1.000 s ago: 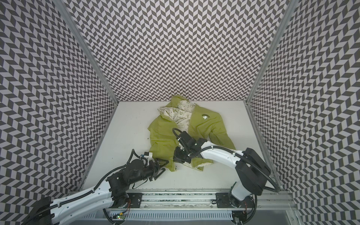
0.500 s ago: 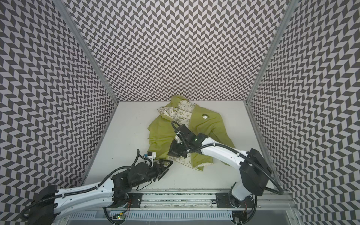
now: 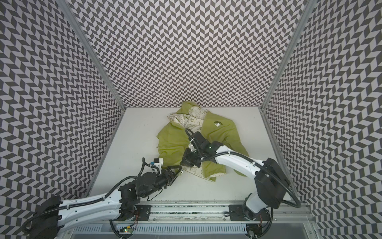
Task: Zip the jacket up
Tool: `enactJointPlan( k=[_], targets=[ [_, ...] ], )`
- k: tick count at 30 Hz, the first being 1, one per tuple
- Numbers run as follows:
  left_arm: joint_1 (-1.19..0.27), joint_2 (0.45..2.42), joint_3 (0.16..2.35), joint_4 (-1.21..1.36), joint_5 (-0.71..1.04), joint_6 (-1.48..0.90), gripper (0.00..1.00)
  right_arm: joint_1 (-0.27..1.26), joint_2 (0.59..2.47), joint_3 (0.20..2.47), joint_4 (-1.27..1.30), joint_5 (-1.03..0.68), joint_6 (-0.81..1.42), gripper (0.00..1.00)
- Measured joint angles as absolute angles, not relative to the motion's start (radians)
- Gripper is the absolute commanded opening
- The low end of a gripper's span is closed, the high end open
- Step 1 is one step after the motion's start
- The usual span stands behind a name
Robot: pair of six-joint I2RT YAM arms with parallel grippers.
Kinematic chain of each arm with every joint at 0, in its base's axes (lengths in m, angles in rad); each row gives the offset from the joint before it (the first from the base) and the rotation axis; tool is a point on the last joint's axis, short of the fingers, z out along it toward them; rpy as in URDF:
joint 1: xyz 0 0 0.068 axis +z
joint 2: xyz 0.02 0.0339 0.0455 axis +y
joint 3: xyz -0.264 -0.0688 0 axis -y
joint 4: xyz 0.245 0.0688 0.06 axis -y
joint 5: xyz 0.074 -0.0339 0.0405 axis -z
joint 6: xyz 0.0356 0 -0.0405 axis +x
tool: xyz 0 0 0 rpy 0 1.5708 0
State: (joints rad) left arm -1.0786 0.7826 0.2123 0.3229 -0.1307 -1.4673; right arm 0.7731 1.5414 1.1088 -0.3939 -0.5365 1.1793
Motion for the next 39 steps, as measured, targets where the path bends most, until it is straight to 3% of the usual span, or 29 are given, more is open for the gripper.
enactJointPlan(
  k=[16, 28, 39],
  targets=[
    [-1.061, 0.805, 0.212, 0.355, -0.111, -1.448, 0.27, 0.754, 1.539, 1.108, -0.392, -0.551, 1.179, 0.0],
    [-1.061, 0.793, 0.212, 0.353, -0.096, -1.449, 0.26, 0.749, 1.511, 1.101, -0.396, -0.549, 1.176, 0.0],
    [-1.061, 0.794, 0.212, 0.354, -0.084, -1.448, 0.12, 0.748, 1.506, 1.101, -0.41, -0.546, 1.168, 0.0]
  ],
)
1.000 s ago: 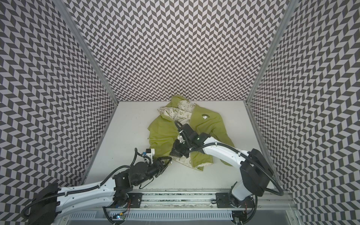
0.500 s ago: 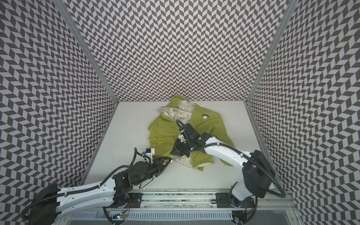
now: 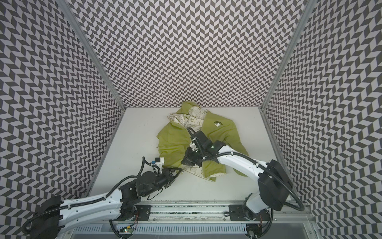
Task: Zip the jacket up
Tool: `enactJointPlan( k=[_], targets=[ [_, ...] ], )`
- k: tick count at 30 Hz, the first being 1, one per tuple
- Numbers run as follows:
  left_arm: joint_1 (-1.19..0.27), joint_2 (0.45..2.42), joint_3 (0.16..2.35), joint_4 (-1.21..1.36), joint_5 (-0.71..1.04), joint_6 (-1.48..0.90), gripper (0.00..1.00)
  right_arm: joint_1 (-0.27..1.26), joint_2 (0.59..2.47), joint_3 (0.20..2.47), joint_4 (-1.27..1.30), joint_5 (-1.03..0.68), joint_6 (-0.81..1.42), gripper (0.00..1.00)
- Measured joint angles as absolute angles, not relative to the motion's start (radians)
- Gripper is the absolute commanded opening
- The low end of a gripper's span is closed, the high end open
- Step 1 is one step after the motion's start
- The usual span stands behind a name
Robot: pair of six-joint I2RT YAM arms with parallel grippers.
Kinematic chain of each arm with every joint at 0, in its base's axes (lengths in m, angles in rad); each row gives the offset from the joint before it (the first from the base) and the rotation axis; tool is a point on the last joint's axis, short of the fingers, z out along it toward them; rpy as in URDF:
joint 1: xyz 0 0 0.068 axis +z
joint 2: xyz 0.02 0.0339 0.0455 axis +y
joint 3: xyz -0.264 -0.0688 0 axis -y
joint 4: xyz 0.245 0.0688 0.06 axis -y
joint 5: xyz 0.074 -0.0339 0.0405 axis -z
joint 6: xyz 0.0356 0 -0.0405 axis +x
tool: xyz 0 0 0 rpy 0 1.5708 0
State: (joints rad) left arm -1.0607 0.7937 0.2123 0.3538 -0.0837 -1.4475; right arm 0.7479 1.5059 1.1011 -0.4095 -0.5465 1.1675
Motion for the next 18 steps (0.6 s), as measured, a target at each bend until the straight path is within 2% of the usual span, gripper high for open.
enactJointPlan(
  k=[6, 9, 10, 14, 18],
  targets=[
    [-1.06, 0.794, 0.212, 0.36, -0.075, -1.446, 0.01, 0.748, 1.489, 1.102, -0.442, -0.537, 1.147, 0.0],
    [-1.058, 0.794, 0.213, 0.36, -0.069, -1.445, 0.0, 0.748, 1.482, 1.102, -0.464, -0.529, 1.127, 0.0],
    [-1.057, 0.793, 0.213, 0.36, -0.067, -1.445, 0.0, 0.748, 1.479, 1.102, -0.474, -0.525, 1.116, 0.05],
    [-1.049, 0.793, 0.217, 0.359, -0.059, -1.446, 0.0, 0.741, 1.462, 1.105, -0.513, -0.51, 1.074, 0.38],
    [-1.033, 0.791, 0.217, 0.358, -0.056, -1.448, 0.0, 0.726, 1.41, 1.106, -0.565, -0.483, 1.02, 0.76]
  ],
)
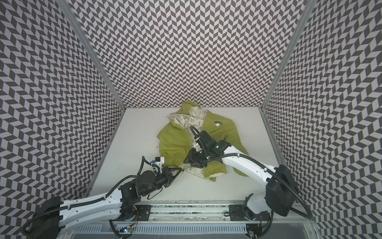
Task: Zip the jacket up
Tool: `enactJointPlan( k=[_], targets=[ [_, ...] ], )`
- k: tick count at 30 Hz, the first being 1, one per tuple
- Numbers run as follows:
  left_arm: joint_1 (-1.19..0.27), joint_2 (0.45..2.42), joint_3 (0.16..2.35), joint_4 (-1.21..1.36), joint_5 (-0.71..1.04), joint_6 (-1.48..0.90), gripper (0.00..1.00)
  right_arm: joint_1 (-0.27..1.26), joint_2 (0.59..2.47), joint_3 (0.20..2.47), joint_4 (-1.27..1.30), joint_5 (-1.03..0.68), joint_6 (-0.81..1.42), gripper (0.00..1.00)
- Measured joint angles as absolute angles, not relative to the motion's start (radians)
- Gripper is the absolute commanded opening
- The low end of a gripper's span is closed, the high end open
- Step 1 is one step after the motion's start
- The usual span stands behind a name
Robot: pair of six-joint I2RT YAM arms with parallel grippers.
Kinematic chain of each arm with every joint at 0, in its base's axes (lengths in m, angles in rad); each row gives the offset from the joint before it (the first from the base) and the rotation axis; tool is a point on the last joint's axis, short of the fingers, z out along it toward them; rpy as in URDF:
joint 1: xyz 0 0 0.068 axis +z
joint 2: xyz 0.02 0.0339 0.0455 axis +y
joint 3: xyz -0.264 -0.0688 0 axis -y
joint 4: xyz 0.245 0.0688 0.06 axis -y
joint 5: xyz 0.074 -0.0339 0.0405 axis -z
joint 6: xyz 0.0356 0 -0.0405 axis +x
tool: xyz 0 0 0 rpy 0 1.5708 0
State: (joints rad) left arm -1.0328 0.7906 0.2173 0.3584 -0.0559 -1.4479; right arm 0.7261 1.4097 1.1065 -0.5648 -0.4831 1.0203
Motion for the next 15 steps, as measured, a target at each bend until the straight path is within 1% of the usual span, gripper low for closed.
enactJointPlan(
  k=[1, 2, 6, 9, 10, 12, 15],
  targets=[
    [-1.03, 0.788, 0.218, 0.358, -0.054, -1.448, 0.0, 0.721, 1.391, 1.106, -0.575, -0.478, 1.01, 0.86],
    [-1.026, 0.786, 0.219, 0.358, -0.05, -1.448, 0.0, 0.717, 1.369, 1.105, -0.585, -0.472, 0.997, 0.99],
    [-1.014, 0.785, 0.236, 0.341, -0.03, -1.447, 0.0, 0.672, 1.255, 1.06, -0.615, -0.459, 0.935, 1.0],
    [-1.008, 0.783, 0.26, 0.313, -0.016, -1.444, 0.0, 0.579, 1.157, 0.964, -0.639, -0.465, 0.907, 1.0],
    [-1.008, 0.782, 0.265, 0.309, -0.013, -1.444, 0.0, 0.548, 1.134, 0.931, -0.643, -0.474, 0.898, 0.98],
    [-1.006, 0.781, 0.276, 0.297, -0.006, -1.444, 0.0, 0.467, 1.084, 0.85, -0.661, -0.512, 0.872, 0.9],
    [-0.997, 0.781, 0.282, 0.263, 0.007, -1.444, 0.0, 0.422, 1.029, 0.797, -0.719, -0.517, 0.834, 0.69]
  ],
)
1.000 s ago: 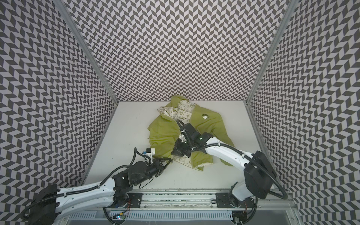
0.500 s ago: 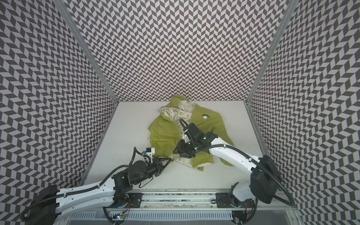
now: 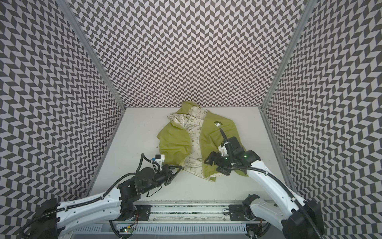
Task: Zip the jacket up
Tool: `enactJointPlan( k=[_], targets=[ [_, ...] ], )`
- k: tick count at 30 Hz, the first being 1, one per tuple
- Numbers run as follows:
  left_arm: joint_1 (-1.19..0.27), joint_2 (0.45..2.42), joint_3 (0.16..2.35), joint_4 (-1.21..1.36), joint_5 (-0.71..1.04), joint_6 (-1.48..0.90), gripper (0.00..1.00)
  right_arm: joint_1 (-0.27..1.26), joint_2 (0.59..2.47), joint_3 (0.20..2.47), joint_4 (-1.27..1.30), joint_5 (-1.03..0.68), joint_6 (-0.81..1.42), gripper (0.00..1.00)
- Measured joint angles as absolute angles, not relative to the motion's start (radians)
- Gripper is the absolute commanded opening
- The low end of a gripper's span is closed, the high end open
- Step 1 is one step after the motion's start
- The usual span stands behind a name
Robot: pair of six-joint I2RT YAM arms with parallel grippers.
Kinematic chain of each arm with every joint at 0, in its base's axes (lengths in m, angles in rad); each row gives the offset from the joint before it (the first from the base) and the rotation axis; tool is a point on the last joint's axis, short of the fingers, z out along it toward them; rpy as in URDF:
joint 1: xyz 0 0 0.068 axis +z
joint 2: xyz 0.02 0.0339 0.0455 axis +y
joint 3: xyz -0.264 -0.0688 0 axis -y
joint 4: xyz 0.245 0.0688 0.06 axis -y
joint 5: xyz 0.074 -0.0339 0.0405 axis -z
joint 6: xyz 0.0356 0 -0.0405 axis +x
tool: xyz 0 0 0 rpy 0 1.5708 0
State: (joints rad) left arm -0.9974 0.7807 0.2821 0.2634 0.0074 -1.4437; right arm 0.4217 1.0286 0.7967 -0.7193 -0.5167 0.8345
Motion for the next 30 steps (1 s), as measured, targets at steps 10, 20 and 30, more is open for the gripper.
enactJointPlan(
  k=[10, 20, 30],
  targets=[
    [-0.959, 0.741, 0.353, 0.071, 0.031, -1.42, 0.0, 0.627, 0.948, 0.715, -0.662, -0.461, 0.915, 0.66],
    [-0.889, 0.71, 0.509, -0.236, 0.033, -1.353, 0.0, 0.848, 0.959, 0.539, -0.441, -0.204, 1.11, 0.65],
    [-0.888, 0.833, 0.633, -0.383, 0.05, -1.217, 0.0, 0.854, 1.073, 0.536, -0.28, -0.13, 1.229, 0.46]
  ],
)
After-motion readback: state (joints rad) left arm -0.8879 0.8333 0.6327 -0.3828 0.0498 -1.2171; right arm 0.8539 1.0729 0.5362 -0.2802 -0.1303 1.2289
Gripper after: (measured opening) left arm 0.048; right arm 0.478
